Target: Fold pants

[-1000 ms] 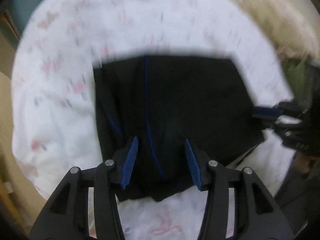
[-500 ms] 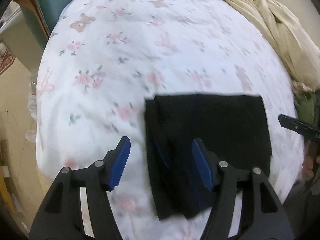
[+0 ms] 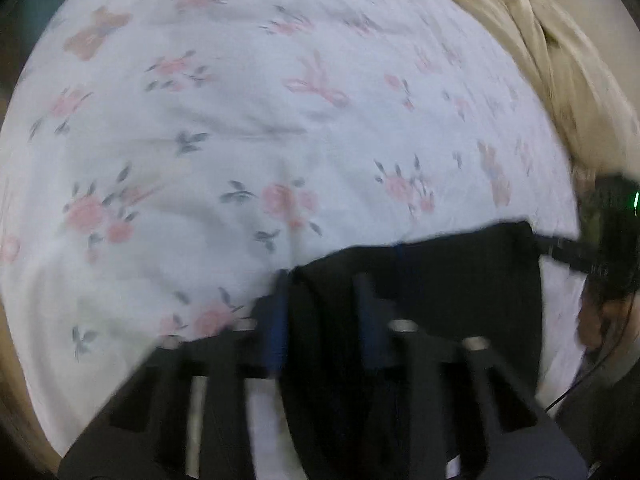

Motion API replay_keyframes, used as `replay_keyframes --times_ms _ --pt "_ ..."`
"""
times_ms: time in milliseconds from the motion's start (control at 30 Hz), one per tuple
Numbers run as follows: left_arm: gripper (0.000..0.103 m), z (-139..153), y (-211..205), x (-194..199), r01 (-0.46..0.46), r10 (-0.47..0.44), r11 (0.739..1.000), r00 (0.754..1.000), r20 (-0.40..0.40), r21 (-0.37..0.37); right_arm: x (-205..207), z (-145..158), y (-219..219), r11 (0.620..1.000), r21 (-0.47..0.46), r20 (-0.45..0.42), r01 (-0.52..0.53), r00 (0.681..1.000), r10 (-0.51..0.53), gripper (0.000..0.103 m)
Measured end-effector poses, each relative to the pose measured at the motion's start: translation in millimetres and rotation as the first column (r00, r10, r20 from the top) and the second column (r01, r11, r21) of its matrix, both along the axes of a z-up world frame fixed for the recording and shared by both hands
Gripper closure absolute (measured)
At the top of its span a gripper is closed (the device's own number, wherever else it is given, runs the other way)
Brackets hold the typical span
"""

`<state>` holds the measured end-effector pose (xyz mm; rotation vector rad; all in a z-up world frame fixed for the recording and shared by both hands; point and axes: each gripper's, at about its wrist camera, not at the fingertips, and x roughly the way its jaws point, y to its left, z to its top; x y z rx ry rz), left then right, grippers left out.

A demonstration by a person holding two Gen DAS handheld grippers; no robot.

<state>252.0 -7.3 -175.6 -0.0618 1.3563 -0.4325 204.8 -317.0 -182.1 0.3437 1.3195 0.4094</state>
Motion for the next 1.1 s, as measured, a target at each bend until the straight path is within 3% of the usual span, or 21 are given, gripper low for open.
replay_keyframes --times_ms 33,100,167,267,433,667,867,967,1100 --pt "0.090 2.3 -4.1 -0.7 0.028 -0.028 1.000 0.999 0.021 0.013 1.4 2.9 3.6 0.999 -0.030 0.023 -0.033 0.999 0.034 0.091" --pt "0.091 15.3 -7.8 0.2 0.041 -0.043 0.999 0.995 0.085 0.026 3.3 13.8 6.4 0.997 -0.044 0.076 -0.057 0.995 0.060 0.093" --pt "0.091 31.0 -6.3 3.0 0.015 -0.017 1.000 0.988 0.156 0.014 3.8 33.9 1.4 0.998 -0.059 0.172 -0.017 0.985 0.027 0.093" --pt "0.091 56.3 -12.4 -1.4 0.033 -0.043 0.999 0.953 0.299 0.040 3.4 51.8 -2.8 0.999 -0.053 0.253 -0.005 0.967 0.018 0.093" --pt "0.091 70.8 -6.9 -19.9 0.098 -0.101 0.995 0.928 0.360 0.027 -11.3 62.8 -6.9 0.996 -0.070 0.308 -0.049 0.949 0.068 0.093" --pt "0.091 90.9 -6.9 -64.6 0.199 -0.211 0.977 0.889 0.406 0.072 -58.4 88.2 0.4 0.981 -0.148 0.359 -0.126 0.917 0.172 0.093" --pt "0.091 99.5 -16.7 -130.9 0.330 -0.410 0.911 0.788 0.459 0.247 -114.5 98.2 19.1 0.936 -0.288 0.376 -0.203 0.875 0.305 0.095" --pt "0.091 97.4 -13.6 -148.4 0.390 -0.448 0.894 0.785 0.428 0.220 -131.7 90.7 21.0 0.916 -0.303 0.314 -0.262 0.880 0.356 0.096" --pt "0.087 61.6 -15.7 -170.1 0.449 -0.530 0.842 0.790 0.307 0.298 -146.9 63.1 20.5 0.899 -0.323 0.205 -0.297 0.905 0.373 0.097"
